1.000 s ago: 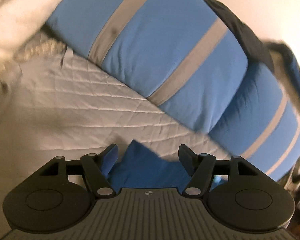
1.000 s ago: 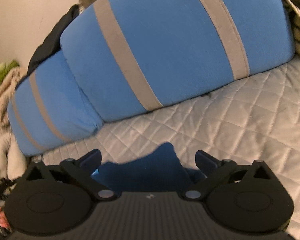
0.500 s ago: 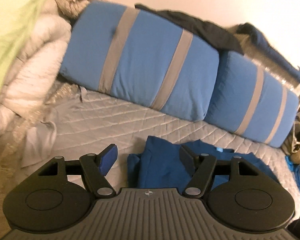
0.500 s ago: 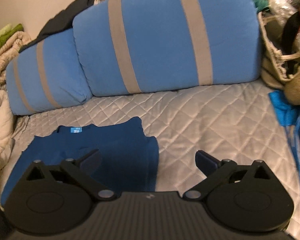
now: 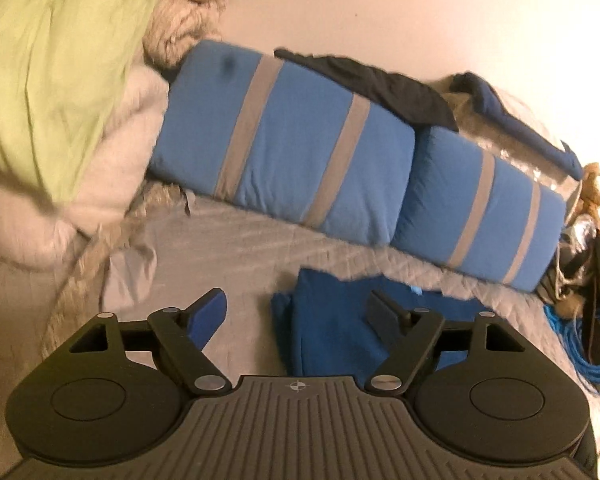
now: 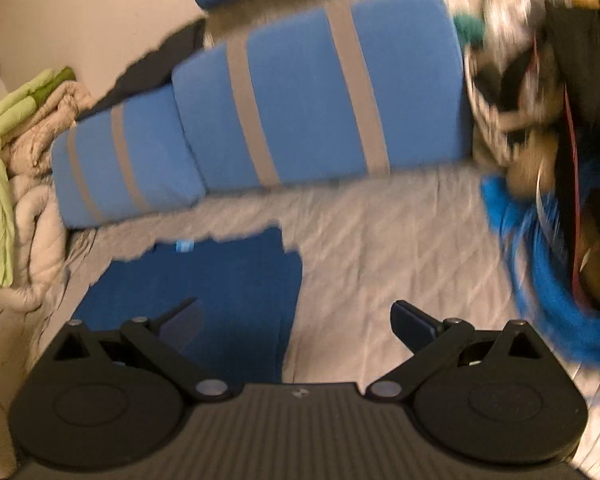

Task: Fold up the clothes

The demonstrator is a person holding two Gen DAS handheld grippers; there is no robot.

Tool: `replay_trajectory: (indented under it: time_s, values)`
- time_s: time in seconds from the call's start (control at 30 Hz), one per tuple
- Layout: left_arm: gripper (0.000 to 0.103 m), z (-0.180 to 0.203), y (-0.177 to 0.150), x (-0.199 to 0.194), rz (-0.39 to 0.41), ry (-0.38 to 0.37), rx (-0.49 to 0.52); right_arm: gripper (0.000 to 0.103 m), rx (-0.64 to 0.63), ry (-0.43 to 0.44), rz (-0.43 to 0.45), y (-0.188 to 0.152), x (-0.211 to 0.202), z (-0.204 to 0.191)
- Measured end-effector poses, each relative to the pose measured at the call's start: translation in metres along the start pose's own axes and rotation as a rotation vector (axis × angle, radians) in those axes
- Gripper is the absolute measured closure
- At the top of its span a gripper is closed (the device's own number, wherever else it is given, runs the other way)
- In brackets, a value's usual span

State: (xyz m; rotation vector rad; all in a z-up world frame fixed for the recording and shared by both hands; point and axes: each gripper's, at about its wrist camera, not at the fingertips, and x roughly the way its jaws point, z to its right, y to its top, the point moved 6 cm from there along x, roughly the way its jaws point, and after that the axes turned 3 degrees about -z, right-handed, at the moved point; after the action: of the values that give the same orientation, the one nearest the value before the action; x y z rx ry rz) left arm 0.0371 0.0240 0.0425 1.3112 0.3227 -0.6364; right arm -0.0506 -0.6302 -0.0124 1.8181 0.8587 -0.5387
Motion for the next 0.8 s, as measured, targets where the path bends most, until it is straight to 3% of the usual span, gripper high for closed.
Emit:
replay_trajectory:
  time_s: [0.27,0.5,0.67,0.77,0.8]
  values:
    - [0.026,0.005,-0.042,0.015,-0.077,-0.061,-0.052,0.001,0.318,0.212,-0.133,-0.078,0.085,0.03]
    - [0.026,0.011,-0.059,0.021,-0.104,-0.087,-0.055,0.009,0.431,0.321,-0.169,-0.105,0.134,0.019]
    - [0.026,0.013,-0.067,0.025,-0.103,-0.089,-0.063,0.025,0.486,0.369,-0.153,-0.113,0.159,0.008]
    - [0.026,0.013,-0.071,0.025,-0.104,-0.088,-0.071,0.048,0.513,0.361,-0.13,-0.113,0.167,0.006]
    - [0.026,0.013,-0.071,0.026,-0.103,-0.089,-0.072,0.061,0.508,0.344,-0.133,-0.112,0.169,0.004]
